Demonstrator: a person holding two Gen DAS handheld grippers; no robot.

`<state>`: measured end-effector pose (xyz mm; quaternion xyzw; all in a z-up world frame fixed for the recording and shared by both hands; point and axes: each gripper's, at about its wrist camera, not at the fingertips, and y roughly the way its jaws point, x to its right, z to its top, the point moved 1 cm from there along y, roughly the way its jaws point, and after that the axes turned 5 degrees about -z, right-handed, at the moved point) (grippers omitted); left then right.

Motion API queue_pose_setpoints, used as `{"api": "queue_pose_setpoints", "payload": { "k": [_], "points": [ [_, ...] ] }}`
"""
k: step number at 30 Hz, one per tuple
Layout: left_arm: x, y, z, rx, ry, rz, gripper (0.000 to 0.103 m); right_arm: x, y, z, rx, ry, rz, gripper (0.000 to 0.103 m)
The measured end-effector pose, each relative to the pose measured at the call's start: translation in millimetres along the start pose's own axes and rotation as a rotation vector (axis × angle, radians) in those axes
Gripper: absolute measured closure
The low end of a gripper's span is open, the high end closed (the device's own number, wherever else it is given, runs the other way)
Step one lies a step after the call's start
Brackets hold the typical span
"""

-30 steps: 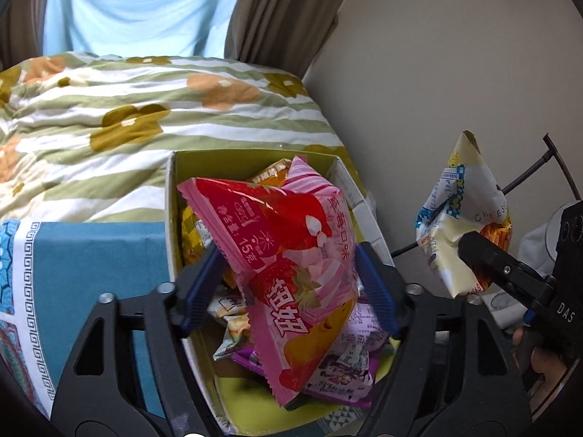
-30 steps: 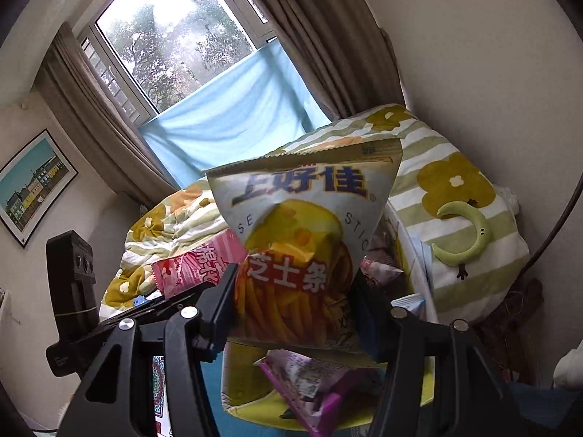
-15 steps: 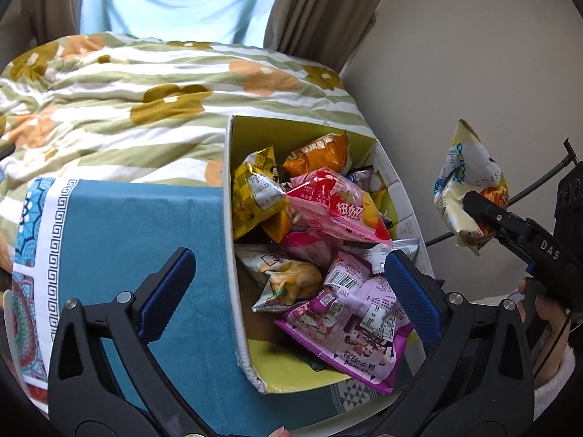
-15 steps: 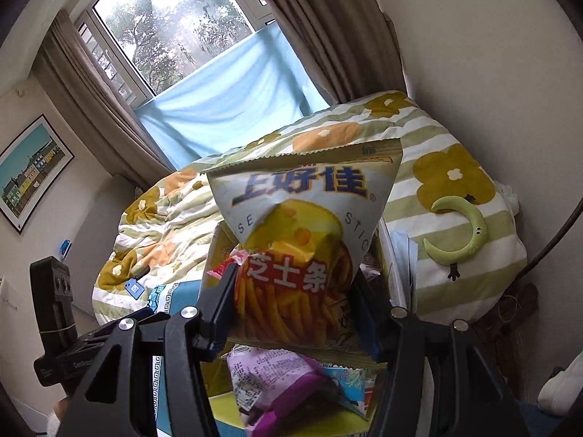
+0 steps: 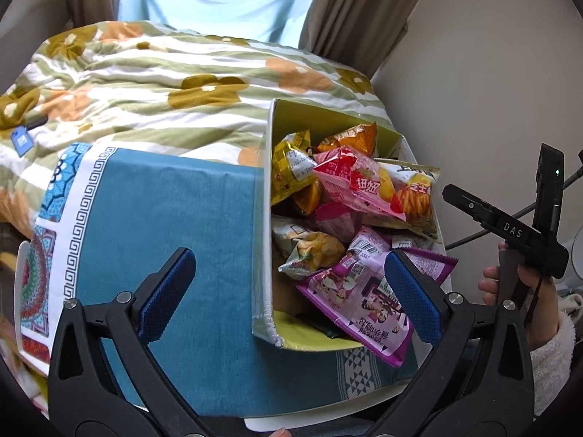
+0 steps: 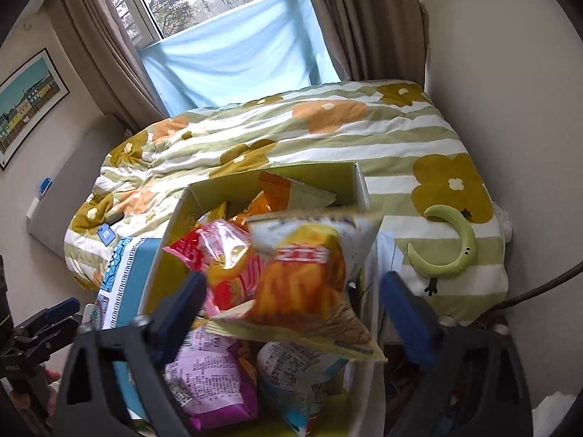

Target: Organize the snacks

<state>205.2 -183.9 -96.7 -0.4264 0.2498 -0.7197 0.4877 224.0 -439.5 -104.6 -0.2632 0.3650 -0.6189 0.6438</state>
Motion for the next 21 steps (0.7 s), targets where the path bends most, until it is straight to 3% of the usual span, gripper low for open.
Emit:
{"api": "queue_pose_setpoints", "payload": {
  "k": [9, 21],
  "points": [
    [-4, -25, -12, 0.030, -0.002, 0.021, 0.000, -6, -13, -15, 0.009, -0.006, -0.001, 0.000],
    [-7, -128, -22, 0.183, 0.122, 0.047, 0.000, -65, -118, -35, 0.201, -0.028, -0.055, 0.000]
  ]
}}
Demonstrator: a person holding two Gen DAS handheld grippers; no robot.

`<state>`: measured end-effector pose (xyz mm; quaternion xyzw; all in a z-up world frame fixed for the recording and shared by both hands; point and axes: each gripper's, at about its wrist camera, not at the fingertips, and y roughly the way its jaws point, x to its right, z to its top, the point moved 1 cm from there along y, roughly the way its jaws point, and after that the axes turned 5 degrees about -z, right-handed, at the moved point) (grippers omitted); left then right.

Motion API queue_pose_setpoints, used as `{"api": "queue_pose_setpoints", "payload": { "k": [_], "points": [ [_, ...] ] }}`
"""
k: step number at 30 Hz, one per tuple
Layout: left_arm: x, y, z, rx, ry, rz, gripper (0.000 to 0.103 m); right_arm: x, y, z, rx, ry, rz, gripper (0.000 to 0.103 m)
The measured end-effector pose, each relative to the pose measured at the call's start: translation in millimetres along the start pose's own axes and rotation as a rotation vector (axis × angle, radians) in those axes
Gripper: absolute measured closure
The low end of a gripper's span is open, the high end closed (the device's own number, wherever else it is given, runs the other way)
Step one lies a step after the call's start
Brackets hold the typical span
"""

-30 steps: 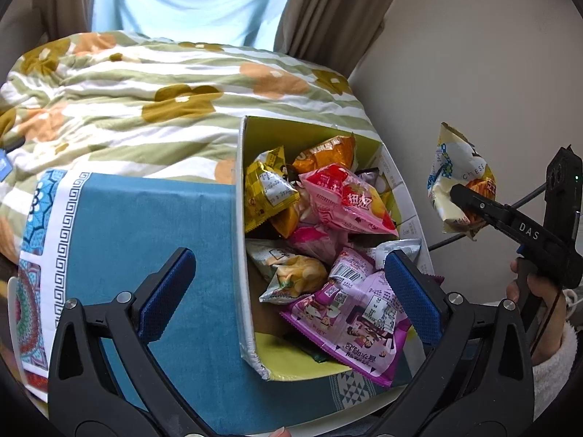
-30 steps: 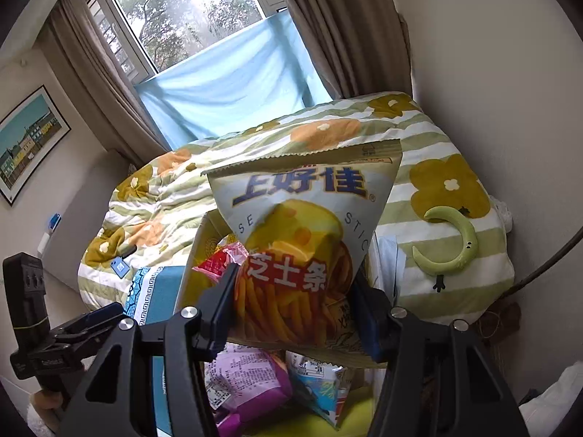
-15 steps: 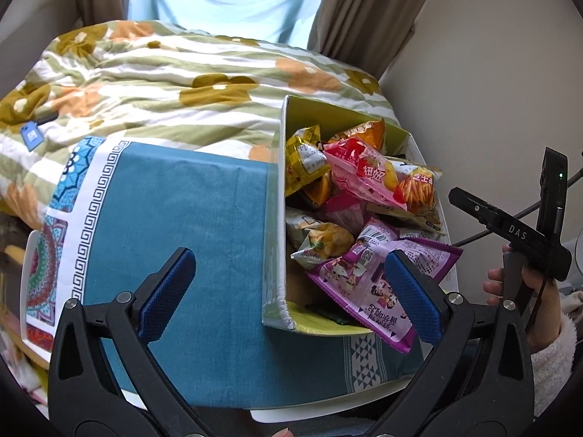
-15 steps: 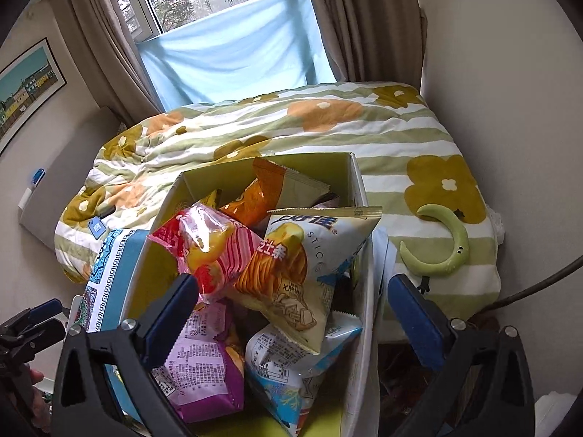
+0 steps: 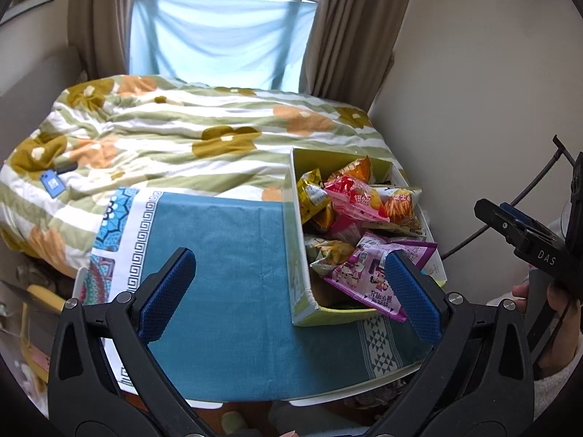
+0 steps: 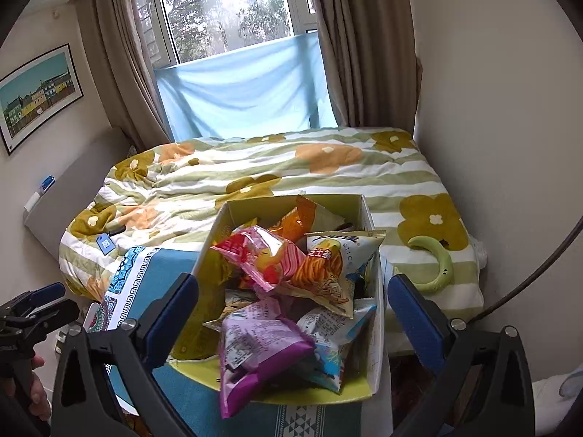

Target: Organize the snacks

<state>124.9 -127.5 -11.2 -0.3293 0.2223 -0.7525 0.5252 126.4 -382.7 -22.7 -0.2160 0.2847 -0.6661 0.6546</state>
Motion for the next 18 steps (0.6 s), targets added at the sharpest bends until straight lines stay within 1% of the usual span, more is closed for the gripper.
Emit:
{"api": "queue_pose_setpoints", "payload": {
  "k": [3, 5, 9, 15, 18],
  "points": [
    [-11, -32, -6, 0.042, 0.029, 0.020, 0.000, -22, -32, -8, 0.042, 0.000, -0.020, 0.000],
    [-18, -52, -12, 0.063, 0.054, 0.050, 0.000, -39, -53, -17, 0.066, 0.006, -0.030, 0.000],
    [-32, -88, -28, 0.100, 0.093, 0.113, 0.000, -71, -85, -38, 0.084, 0.012, -0.047, 0.000],
    [-51, -125, -56, 0.148, 0.125, 0.153, 0.000, -105, -116, -73, 0.126, 0.004, -0.108, 0.000],
    [-57, -135, -66, 0.163, 0.127, 0.146, 0.000, -117, -125, -84, 0.134, 0.009, -0.125, 0.000]
  ]
}}
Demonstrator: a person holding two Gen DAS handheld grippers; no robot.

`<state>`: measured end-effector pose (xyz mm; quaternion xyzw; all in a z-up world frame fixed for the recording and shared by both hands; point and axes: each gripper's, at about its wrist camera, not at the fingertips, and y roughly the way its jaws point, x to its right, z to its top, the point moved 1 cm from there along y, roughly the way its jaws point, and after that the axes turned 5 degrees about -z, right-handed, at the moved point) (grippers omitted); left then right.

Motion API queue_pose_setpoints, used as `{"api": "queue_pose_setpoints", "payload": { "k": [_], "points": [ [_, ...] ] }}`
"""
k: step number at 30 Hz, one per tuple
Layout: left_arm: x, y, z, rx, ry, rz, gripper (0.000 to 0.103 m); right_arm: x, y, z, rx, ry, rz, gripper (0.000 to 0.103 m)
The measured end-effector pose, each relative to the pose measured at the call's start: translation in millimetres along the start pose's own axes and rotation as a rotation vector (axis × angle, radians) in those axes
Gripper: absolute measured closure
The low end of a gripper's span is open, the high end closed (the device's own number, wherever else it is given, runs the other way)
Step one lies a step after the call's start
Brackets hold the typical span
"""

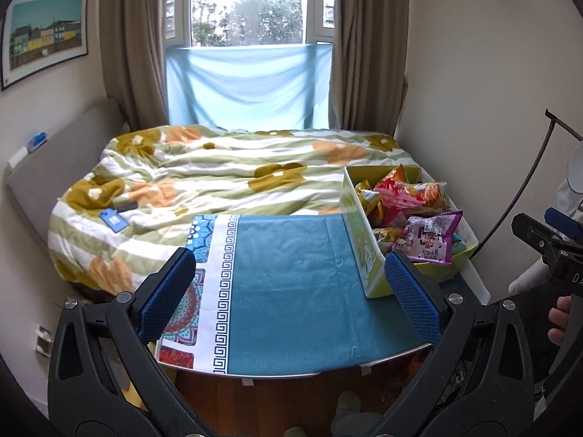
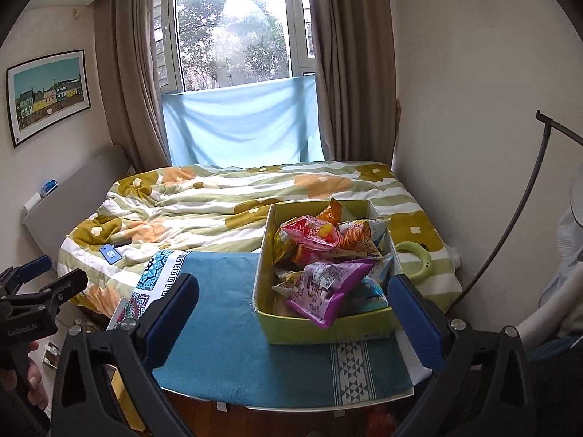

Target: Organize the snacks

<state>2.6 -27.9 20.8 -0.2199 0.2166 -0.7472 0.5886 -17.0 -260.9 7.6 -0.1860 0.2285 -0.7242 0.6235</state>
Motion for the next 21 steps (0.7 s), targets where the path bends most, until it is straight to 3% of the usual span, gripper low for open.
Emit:
{"api": "queue_pose_setpoints", "payload": {
  "k": [21],
  "points": [
    [-2, -7, 3, 0.049, 0.020, -0.007, 0.000, -27, -15, -14, 0.018, -0.025, -0.032, 0.000]
  ]
}}
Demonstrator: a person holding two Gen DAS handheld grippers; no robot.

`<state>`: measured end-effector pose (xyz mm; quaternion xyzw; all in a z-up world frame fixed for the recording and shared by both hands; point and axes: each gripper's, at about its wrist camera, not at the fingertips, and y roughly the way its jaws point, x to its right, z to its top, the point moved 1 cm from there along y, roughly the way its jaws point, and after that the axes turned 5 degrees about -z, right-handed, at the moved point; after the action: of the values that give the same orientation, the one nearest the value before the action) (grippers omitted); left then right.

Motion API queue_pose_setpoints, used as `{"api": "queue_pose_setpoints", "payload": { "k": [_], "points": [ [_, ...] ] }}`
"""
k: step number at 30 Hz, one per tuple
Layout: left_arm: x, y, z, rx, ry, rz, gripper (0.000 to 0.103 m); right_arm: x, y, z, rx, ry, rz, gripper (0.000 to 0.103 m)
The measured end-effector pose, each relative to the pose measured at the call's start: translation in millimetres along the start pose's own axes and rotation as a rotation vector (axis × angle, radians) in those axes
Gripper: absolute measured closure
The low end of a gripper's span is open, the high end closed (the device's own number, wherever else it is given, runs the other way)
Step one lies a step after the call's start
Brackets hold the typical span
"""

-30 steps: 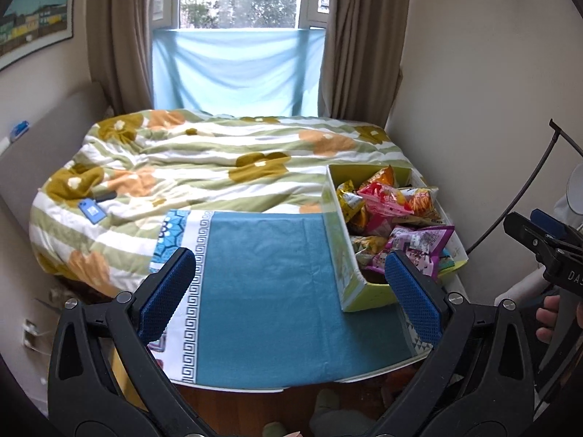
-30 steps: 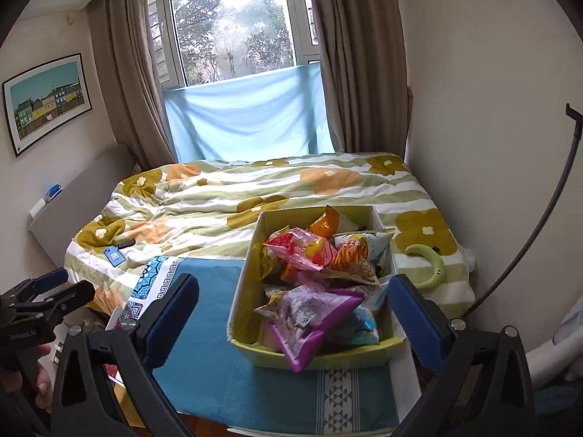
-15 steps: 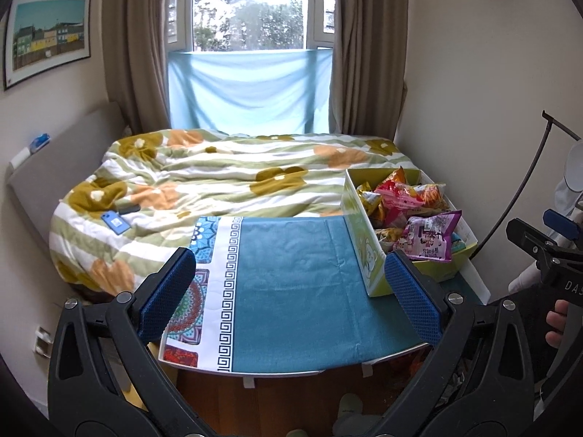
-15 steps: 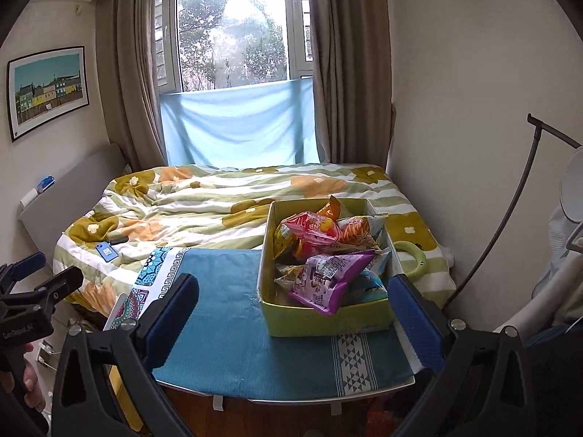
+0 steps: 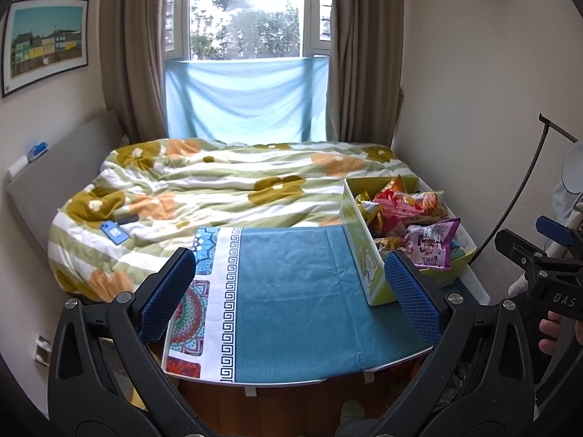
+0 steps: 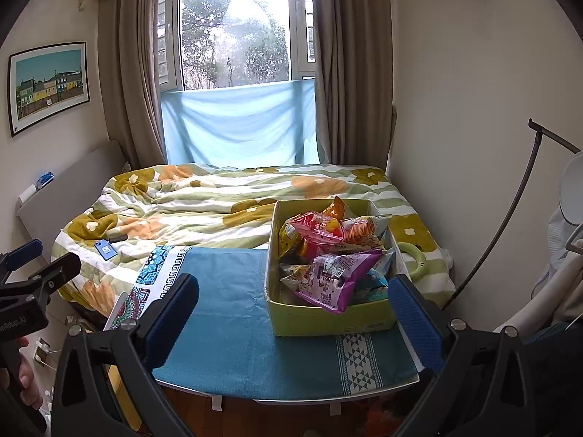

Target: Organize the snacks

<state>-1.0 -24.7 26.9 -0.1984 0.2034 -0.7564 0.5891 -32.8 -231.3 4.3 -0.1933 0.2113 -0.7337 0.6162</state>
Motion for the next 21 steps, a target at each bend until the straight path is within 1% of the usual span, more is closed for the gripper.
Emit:
{"api": "queue_pose_setpoints", "payload": {
  "k": [10, 21],
  "points": [
    [-4, 5, 4, 0.003, -0.001, 0.008, 0.000, -8, 8, 3, -0.010, -0.001, 0.004, 0.000],
    [-5, 9, 4, -0.001, 0.004, 0.015, 0.000, -8, 17, 2, -0.025, 0.005, 0.012, 0.000]
  ]
}}
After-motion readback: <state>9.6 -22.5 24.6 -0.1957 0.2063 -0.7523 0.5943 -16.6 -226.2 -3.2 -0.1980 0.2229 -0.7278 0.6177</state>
